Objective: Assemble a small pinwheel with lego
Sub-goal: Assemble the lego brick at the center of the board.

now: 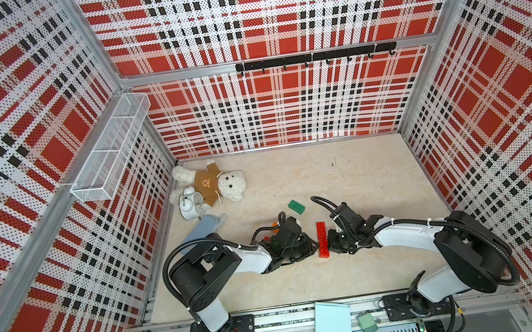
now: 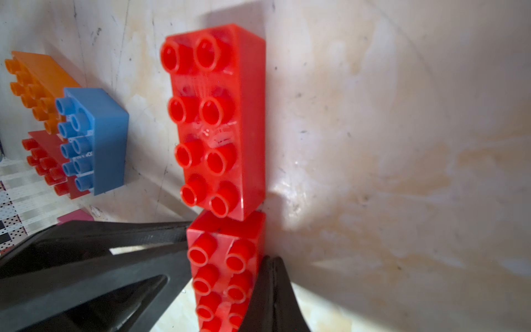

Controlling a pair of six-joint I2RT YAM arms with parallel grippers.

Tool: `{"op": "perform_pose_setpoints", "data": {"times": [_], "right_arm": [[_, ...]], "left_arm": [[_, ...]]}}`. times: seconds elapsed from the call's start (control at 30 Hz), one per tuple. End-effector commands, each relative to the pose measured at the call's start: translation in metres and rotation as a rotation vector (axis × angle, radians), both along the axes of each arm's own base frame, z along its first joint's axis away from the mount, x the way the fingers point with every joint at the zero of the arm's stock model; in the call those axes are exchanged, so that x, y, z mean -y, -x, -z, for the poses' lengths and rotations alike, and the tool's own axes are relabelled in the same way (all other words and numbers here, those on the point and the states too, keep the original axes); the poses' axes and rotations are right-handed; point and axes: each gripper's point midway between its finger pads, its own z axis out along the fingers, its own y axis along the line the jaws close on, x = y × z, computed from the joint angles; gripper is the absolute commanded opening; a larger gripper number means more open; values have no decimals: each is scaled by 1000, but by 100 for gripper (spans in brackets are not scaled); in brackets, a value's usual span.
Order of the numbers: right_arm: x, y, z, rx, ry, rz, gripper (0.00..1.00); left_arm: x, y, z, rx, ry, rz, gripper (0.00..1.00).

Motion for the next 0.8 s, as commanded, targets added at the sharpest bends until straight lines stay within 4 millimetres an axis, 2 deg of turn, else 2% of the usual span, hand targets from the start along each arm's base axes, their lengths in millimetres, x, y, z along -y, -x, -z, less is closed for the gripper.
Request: {"op": "perform_pose_setpoints", "data": {"times": [0.0,0.3,0.77], "right_arm": [[5,-2,2,7,38,14,3],[3,-6,1,13,45,12,4],[-6,-11,-1,17,20,-3,4]], "left_arm": [[-34,15,40,-90,-163,-36,26],[-43,14,35,-77,-173,-42,24],[-25,16,36,-78,-159,20,24]]}}
